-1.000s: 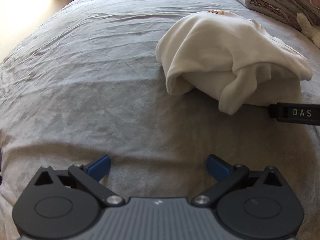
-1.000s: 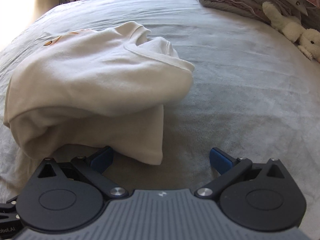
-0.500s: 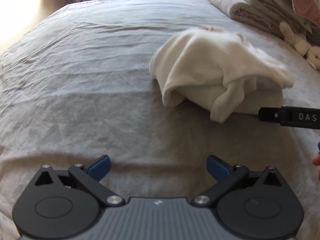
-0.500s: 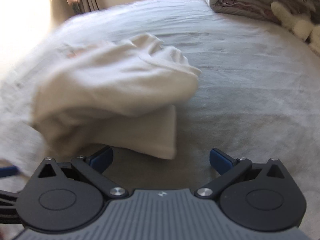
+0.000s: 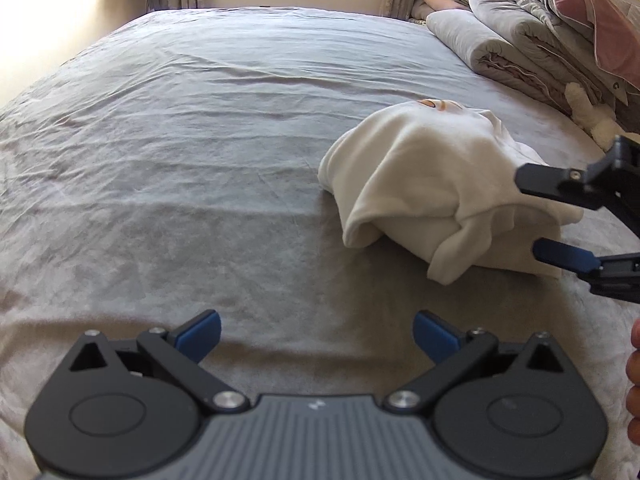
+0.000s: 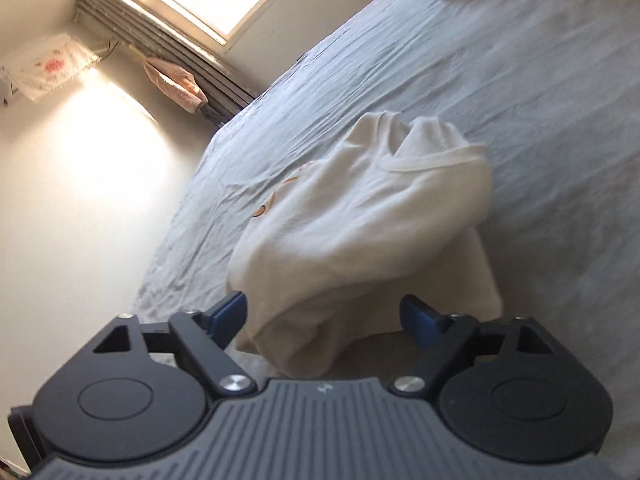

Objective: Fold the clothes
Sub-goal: 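Grasp the white T-shirt edge with the right gripper and lift it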

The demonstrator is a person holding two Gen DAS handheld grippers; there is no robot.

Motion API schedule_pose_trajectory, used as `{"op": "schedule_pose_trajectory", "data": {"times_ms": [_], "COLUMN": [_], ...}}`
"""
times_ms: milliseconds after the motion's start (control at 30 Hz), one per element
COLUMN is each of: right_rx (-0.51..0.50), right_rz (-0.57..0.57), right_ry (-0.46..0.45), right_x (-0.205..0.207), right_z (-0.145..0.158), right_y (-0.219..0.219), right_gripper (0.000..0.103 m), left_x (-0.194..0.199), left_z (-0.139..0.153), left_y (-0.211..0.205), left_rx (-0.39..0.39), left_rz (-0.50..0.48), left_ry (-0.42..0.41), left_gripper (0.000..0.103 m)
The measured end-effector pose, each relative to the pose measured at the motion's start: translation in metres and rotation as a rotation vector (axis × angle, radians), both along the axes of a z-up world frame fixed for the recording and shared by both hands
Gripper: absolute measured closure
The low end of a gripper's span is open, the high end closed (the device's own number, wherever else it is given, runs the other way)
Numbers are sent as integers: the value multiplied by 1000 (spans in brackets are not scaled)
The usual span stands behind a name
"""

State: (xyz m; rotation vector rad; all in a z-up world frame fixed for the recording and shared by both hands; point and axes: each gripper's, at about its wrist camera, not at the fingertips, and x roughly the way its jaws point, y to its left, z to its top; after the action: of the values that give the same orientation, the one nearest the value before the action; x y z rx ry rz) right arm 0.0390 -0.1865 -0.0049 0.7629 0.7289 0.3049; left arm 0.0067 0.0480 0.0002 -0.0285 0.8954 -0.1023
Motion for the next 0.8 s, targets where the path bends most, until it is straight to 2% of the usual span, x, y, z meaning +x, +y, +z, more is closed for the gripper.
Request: {"op": "schedule_pose_trajectory", "data": {"times_ms": [133,200,233,300,500,800], "right_rx": [61,76,80,76,32,-25], "right_rz": [-2,4,7,18,50,50], "right_ry": [5,-5,-14,-37,-31,-2], "right_x": [5,7,6,6,5,-15], "right_z": [-4,-4,-1,7,13,11], "right_y": [7,11,11,11,-1,-38], "right_gripper": [40,56,59,81,86,87], "left_x": [1,1,2,2,3,6], "left_z": [-1,-2,-2,-2,1,6], "left_y": [1,1,1,2,4,0], "left_rx": [-4,-2,-1,0,0,-18], "left_rz": [2,4,5,7,16,15], "left_ry": [2,4,4,2,-6,-26], "left_gripper": [1,1,1,1,1,1]}}
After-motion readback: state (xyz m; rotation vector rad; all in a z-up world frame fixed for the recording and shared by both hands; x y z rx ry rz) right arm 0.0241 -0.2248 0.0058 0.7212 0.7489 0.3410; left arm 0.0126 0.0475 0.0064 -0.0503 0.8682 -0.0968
